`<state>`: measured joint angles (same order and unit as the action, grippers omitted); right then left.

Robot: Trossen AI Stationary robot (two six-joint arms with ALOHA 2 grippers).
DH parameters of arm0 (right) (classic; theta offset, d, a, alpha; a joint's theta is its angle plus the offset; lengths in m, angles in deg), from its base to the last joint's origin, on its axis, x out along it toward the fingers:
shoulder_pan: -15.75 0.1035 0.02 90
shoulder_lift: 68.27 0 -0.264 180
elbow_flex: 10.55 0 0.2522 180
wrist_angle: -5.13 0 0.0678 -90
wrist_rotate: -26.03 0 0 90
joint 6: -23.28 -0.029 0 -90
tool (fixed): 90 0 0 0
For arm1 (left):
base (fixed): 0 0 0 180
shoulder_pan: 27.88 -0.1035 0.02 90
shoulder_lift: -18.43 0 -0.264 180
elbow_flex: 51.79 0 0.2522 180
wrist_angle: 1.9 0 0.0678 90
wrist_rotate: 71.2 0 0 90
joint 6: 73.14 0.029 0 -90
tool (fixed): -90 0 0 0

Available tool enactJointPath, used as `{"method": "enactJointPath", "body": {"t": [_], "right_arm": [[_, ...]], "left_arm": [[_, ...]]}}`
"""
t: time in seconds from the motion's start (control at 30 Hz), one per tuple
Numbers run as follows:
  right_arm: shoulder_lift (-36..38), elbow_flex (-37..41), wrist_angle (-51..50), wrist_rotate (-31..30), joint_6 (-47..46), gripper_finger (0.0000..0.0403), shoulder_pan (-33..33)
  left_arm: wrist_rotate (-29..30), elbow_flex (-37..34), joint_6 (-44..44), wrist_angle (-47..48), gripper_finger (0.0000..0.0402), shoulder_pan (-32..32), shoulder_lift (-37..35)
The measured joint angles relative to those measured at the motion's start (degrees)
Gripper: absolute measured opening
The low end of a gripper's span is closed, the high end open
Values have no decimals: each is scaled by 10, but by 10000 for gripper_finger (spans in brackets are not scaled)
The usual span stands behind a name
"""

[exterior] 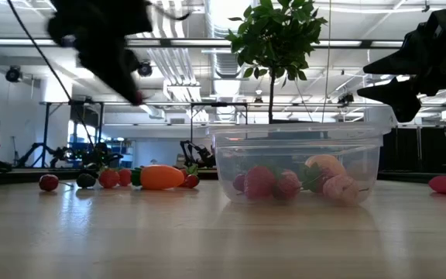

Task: Pick and placing Produce into tupperware
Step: Put the red cherry into the transparent bin

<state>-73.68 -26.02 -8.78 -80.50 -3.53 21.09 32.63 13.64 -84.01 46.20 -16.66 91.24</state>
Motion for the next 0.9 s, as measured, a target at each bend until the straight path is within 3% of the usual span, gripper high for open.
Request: {"method": "enactJointPath", "body": {"t": [0.1,0.2,0.3,0.43,0.53,0.67,0.9], "right_arm": [[0,0,0,0,0,233,0],[0,0,0,0,0,233,0],[0,0,0,0,0,233,0],[0,0,0,0,0,233,0],[0,0,0,0,0,233,0],[0,0,0,0,0,233,0],[0,0,0,0,0,233,0]], "left_arm": [[-7,53,104,-18,65,-29,62],[-53,123,194,-38,66,-59,132],[-102,200,244,-42,67,-75,203],[-110,293,274,-38,68,-76,281],[-111,351,271,-40,68,-74,324],[-112,397,194,-39,75,-73,363],[-104,406,110,-21,148,-63,368]]}}
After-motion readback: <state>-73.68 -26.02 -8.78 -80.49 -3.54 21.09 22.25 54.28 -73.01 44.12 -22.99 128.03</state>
